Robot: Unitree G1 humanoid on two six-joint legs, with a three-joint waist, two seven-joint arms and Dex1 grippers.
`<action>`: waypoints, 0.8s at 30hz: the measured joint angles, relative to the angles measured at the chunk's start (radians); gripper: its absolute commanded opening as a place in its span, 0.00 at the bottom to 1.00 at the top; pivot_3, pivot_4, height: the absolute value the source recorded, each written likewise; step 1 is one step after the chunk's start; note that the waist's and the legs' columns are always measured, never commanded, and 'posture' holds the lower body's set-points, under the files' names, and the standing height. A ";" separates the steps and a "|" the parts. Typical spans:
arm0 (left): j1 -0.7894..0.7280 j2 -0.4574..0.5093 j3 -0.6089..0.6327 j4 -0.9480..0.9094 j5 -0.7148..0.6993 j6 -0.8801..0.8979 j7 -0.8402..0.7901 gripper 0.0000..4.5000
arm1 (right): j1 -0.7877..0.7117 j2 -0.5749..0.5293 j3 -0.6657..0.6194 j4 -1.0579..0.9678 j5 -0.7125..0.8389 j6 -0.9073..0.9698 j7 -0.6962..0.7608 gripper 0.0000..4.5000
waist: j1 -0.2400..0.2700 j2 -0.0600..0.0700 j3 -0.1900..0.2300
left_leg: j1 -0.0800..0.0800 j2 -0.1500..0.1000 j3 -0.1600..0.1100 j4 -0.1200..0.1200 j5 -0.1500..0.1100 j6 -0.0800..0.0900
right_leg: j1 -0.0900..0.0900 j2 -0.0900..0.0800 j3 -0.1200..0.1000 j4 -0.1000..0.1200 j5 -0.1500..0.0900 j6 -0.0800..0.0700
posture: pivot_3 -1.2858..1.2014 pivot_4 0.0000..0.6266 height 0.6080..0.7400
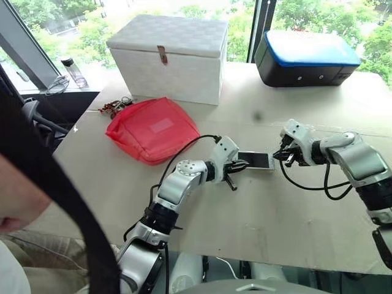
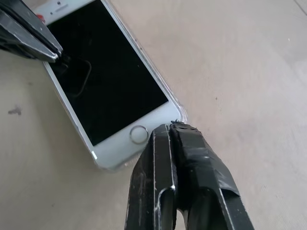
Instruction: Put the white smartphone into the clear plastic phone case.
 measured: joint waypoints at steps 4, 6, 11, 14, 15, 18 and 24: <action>0.004 -0.019 0.000 -0.007 0.001 0.001 0.020 0.01 | -0.028 0.018 0.035 0.085 -0.032 -0.020 0.044 0.00 | 0.002 -0.009 -0.009 | 0.000 0.000 -0.002 -0.001 0.000 0.000 | 0.001 -0.002 -0.002 -0.001 0.000 0.000 | 0.52 0.24 1.00; 0.006 -0.023 0.000 -0.007 0.001 0.003 0.023 0.01 | -0.034 0.024 0.036 0.107 -0.038 -0.034 0.056 0.00 | 0.001 -0.010 -0.011 | 0.000 0.000 -0.002 -0.001 0.000 0.000 | 0.001 -0.003 -0.002 -0.001 0.000 -0.001 | 0.52 0.24 1.00; 0.010 -0.032 -0.002 -0.003 0.005 0.006 0.038 0.01 | -0.053 0.051 0.052 0.167 -0.078 -0.076 0.086 0.00 | -0.002 -0.017 -0.020 | 0.003 0.001 -0.002 -0.003 -0.001 -0.001 | 0.001 -0.006 -0.001 -0.002 -0.002 -0.005 | 0.52 0.24 1.00; 0.011 -0.033 -0.004 -0.002 0.009 0.008 0.040 0.01 | -0.051 0.062 0.049 0.181 -0.092 -0.110 0.086 0.00 | -0.003 -0.018 -0.024 | 0.003 0.001 -0.002 -0.004 -0.002 -0.004 | 0.001 -0.007 -0.001 -0.003 -0.002 -0.005 | 0.52 0.24 1.00; 0.011 -0.033 -0.004 -0.002 0.009 0.009 0.040 0.01 | -0.046 0.067 0.042 0.182 -0.093 -0.119 0.082 0.00 | -0.004 -0.018 -0.025 | 0.003 0.001 -0.002 -0.004 -0.003 -0.005 | 0.001 -0.007 -0.001 -0.003 -0.002 -0.006 | 0.52 0.24 1.00; 0.012 -0.036 -0.004 -0.002 0.009 0.009 0.040 0.01 | 0.016 0.090 -0.051 0.162 -0.065 -0.187 0.056 0.00 | -0.011 -0.017 -0.024 | 0.001 0.001 -0.002 -0.004 -0.003 -0.006 | 0.000 -0.008 -0.001 -0.003 -0.002 -0.006 | 0.52 0.24 1.00; 0.012 -0.042 -0.008 -0.009 0.008 0.009 0.036 0.01 | 0.151 0.051 -0.173 -0.015 0.042 -0.150 0.063 0.00 | -0.013 0.005 -0.008 | -0.006 0.000 -0.002 -0.010 0.000 -0.001 | -0.006 -0.008 -0.002 -0.006 0.000 -0.002 | 0.52 0.24 1.00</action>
